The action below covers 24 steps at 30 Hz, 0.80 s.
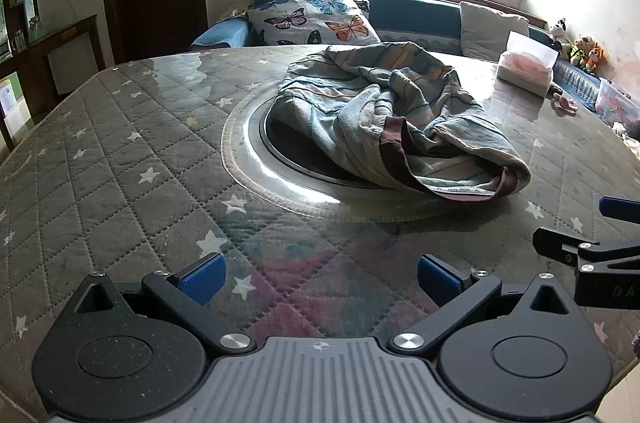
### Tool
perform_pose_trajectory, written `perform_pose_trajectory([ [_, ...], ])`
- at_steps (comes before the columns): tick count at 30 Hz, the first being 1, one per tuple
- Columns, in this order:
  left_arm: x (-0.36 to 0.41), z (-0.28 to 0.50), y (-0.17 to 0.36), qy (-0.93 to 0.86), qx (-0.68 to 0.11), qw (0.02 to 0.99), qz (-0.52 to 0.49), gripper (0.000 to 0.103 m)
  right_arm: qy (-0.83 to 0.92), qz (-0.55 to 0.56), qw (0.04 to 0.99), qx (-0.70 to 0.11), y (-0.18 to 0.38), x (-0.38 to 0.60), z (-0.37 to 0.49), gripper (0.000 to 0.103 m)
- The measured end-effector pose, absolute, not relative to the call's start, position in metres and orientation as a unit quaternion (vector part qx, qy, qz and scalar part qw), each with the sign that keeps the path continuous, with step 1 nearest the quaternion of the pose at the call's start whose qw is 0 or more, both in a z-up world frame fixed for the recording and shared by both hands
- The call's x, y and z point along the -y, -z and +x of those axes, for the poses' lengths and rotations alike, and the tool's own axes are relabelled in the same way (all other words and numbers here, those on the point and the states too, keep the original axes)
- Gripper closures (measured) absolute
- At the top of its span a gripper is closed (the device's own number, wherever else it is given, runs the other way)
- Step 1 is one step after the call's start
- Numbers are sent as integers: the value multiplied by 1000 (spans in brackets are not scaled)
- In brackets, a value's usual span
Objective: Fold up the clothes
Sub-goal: 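Approach the crumpled striped shirt on the round tray with both tools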
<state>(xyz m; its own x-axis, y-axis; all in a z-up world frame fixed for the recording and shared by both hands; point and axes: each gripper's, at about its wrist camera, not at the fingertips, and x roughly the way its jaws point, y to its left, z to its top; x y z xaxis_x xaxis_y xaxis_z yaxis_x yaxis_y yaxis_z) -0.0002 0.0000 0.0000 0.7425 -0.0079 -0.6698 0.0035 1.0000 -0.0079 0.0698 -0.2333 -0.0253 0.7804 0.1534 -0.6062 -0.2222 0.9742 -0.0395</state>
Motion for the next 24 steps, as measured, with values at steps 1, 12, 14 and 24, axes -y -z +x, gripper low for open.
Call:
perform_pose_trajectory([
  [1, 0, -1, 0, 3, -359, 933, -3, 0, -99, -54, 942, -315, 25, 233, 69, 0],
  [12, 2, -5, 2, 1, -364, 931, -2, 0, -97, -54, 944, -312, 25, 226, 61, 0],
  [14, 3, -5, 2, 3, -365, 931, -2, 0, -98, -53, 942, -315, 26, 225, 61, 0],
  [24, 1, 0, 3, 8, -372, 928, 0, 0, -106, -53, 939, -324, 27, 224, 64, 0],
])
